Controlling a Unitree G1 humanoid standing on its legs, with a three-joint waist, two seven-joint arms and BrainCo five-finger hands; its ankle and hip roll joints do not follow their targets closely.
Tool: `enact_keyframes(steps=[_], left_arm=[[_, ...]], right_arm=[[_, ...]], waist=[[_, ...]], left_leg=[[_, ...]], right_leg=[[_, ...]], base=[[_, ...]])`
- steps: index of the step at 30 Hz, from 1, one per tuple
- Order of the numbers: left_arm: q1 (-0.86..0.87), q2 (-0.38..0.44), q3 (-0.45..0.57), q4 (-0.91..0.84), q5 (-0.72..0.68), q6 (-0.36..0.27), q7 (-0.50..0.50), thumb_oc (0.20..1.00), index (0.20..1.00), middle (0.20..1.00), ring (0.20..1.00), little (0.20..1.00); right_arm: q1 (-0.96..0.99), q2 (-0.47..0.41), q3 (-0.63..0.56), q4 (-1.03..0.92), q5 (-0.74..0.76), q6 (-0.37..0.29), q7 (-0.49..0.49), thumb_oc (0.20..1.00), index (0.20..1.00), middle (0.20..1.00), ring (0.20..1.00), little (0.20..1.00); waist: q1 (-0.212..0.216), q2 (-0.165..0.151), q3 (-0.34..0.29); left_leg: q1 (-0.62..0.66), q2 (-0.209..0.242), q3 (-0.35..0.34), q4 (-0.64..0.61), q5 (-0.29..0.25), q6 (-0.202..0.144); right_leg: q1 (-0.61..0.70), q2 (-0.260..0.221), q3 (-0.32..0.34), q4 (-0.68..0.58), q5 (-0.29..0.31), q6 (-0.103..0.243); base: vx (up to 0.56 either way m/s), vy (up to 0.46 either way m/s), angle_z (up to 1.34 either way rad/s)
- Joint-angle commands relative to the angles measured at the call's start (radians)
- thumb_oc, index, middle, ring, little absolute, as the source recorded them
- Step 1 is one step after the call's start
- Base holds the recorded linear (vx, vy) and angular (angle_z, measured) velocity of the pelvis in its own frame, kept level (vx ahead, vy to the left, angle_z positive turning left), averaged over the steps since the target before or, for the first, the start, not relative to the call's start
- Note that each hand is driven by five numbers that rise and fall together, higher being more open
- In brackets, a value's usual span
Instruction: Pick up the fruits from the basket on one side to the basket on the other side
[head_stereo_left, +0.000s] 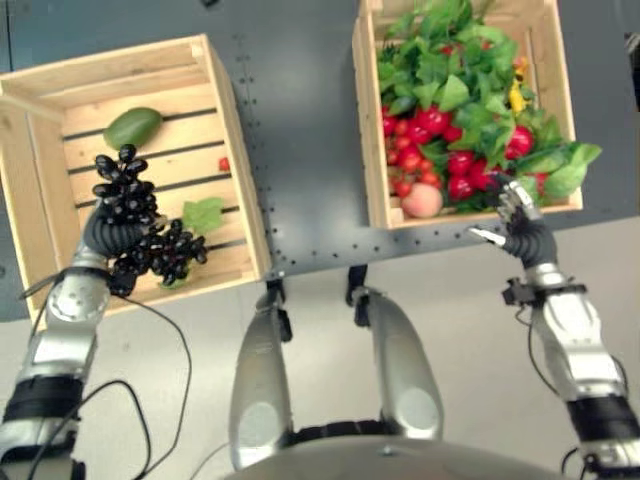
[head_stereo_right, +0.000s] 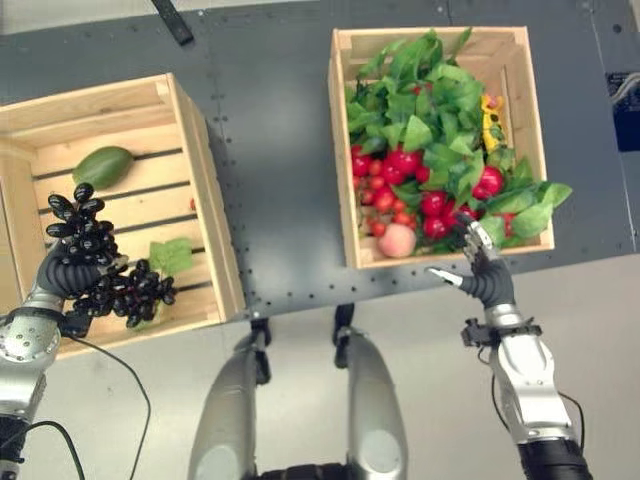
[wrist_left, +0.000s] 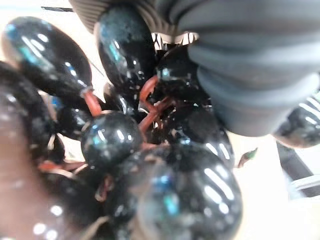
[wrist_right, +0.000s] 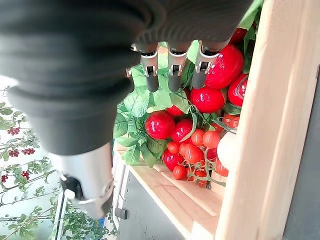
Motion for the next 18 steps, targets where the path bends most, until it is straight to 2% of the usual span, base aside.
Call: enact_keyframes(steps=[1, 7, 12, 14, 16, 18], left_arm=[[0.024, -0.009, 0.079, -0.052, -0.086, -0.091, 0.001, 0.2, 0.2, 0.2, 0.2, 0.2], [0.046, -0.064, 0.084, -0.124, -0.2, -0.138, -0.027, 0.2, 0.2, 0.2, 0.2, 0.2], [0.055, -0.082, 0.082, -0.196, -0.297, -0.162, -0.069, 0.2, 0.2, 0.2, 0.2, 0.2], [0.034, -0.071, 0.072, -0.247, -0.343, -0.18, -0.101, 0.2, 0.2, 0.2, 0.2, 0.2], [0.024, -0.066, 0.061, -0.255, -0.357, -0.18, -0.11, 0.2, 0.2, 0.2, 0.2, 0.2], [0.002, -0.036, 0.046, -0.298, -0.384, -0.185, -0.141, 0.2, 0.2, 0.2, 0.2, 0.2]], right_arm=[[0.027, -0.042, -0.039, -0.006, -0.008, -0.019, 0.01, 1.0, 1.0, 1.0, 1.0, 1.0], [0.015, -0.064, -0.047, 0.025, -0.02, -0.013, 0.012, 1.0, 1.0, 1.0, 1.0, 1.0], [-0.005, -0.13, -0.046, 0.051, 0.024, 0.006, 0.061, 1.0, 1.0, 1.0, 1.0, 1.0], [-0.029, -0.213, -0.027, 0.053, 0.074, 0.034, 0.129, 1.0, 1.0, 1.0, 1.0, 1.0], [-0.036, -0.236, -0.017, 0.053, 0.075, 0.041, 0.145, 1.0, 1.0, 1.0, 1.0, 1.0], [-0.073, -0.312, -0.001, 0.035, 0.098, 0.059, 0.188, 1.0, 1.0, 1.0, 1.0, 1.0]], waist=[[-0.015, 0.021, -0.079], [-0.01, 0.032, -0.117], [-0.001, 0.039, -0.164], [0.004, 0.045, -0.196], [0.003, 0.046, -0.211], [0.005, 0.05, -0.243]], left_leg=[[0.059, 0.015, -0.019, 0.052, -0.117, -0.006], [0.119, 0.008, -0.021, 0.04, -0.122, -0.006], [0.197, 0.0, -0.026, 0.005, -0.127, -0.008], [0.258, -0.008, -0.028, -0.035, -0.125, -0.011], [0.276, -0.009, -0.028, -0.055, -0.115, -0.01], [0.32, -0.014, -0.027, -0.095, -0.104, -0.012]], right_leg=[[0.038, -0.04, 0.022, -0.104, 0.066, 0.124], [0.098, -0.043, 0.019, -0.109, 0.06, 0.125], [0.183, -0.046, 0.008, -0.138, 0.054, 0.13], [0.253, -0.047, -0.005, -0.175, 0.054, 0.135], [0.272, -0.047, -0.01, -0.197, 0.063, 0.136], [0.317, -0.042, -0.023, -0.232, 0.07, 0.138]], base=[[0.07, 0.035, -0.02], [0.06, 0.019, 0.03], [0.09, 0.002, 0.02], [0.1, 0.005, 0.06], [0.07, -0.003, 0.1], [0.09, -0.017, 0.12]])
